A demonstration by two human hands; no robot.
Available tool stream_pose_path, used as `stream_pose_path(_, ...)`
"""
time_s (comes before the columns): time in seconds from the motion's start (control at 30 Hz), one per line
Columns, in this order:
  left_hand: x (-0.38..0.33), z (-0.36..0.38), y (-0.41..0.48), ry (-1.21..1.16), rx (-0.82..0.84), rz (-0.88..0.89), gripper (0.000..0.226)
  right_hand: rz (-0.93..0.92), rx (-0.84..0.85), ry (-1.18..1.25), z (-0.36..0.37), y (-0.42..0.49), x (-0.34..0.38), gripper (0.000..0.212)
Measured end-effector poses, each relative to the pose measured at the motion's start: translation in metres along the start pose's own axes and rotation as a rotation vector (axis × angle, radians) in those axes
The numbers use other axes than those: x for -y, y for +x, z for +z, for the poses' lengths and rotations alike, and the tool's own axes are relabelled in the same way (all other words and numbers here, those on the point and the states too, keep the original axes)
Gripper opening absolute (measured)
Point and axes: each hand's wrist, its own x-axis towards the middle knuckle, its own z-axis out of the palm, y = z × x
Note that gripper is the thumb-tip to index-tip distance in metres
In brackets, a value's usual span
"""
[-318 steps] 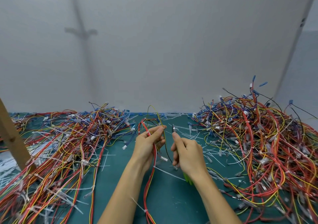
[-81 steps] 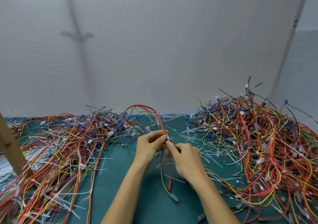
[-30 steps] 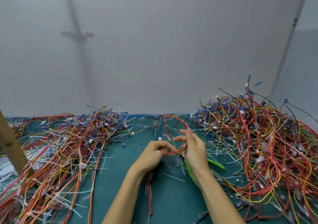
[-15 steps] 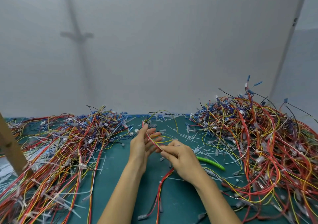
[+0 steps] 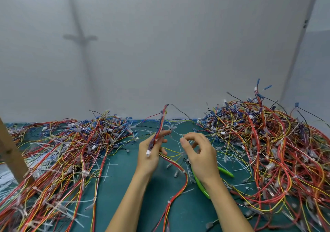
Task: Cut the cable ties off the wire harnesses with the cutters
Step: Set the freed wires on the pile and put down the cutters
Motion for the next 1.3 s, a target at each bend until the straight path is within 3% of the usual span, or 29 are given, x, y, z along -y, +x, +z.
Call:
stream_pose_path(0.1,0.000,0.004,-0.002,0.141,0.072,0.101,0.030,0.127,0.066,0.182,0.004,-0.001,0.007,0.011)
stream_pose_path(0.23,0.001,0.010,-0.005,0.282,0.164,0.209,0.031,0.238,-0.010,0.296,0.005,0.001,0.010,0.040)
stream_pose_path(0.4,0.002,0.013,-0.004,0.417,0.249,0.241,0.041,0.253,-0.079,0.428,-0.001,0.006,0.004,0.013)
stream_pose_path(0.5,-0.005,0.013,-0.007,0.156,0.261,0.013,0.045,0.239,-0.059,0.480,-0.001,0.006,0.006,0.018)
stream_pose_path(0.7,-0.016,0.017,-0.001,-0.316,-0.091,-0.214,0.035,0.129,0.062,0.393,0.008,0.002,0.016,0.022)
stream_pose_path(0.8,-0.015,0.011,0.001,-0.506,-0.073,-0.428,0.036,0.106,0.083,0.402,0.013,-0.001,0.019,0.025)
stream_pose_path(0.93,-0.015,0.010,0.001,-0.589,0.076,-0.676,0.038,0.124,0.066,0.455,0.012,-0.002,0.019,0.025)
stream_pose_path(1.07,-0.012,0.013,0.003,-0.677,-0.030,-0.828,0.019,0.140,0.033,0.462,0.011,-0.001,0.018,0.026)
stream_pose_path(1.17,-0.003,0.009,0.004,-0.493,-0.178,-0.793,0.006,0.155,0.000,0.483,0.009,0.001,0.017,0.027)
stream_pose_path(1.3,-0.001,0.011,0.002,-0.120,-0.361,-0.507,0.027,0.180,-0.012,0.489,0.007,0.002,0.016,0.028)
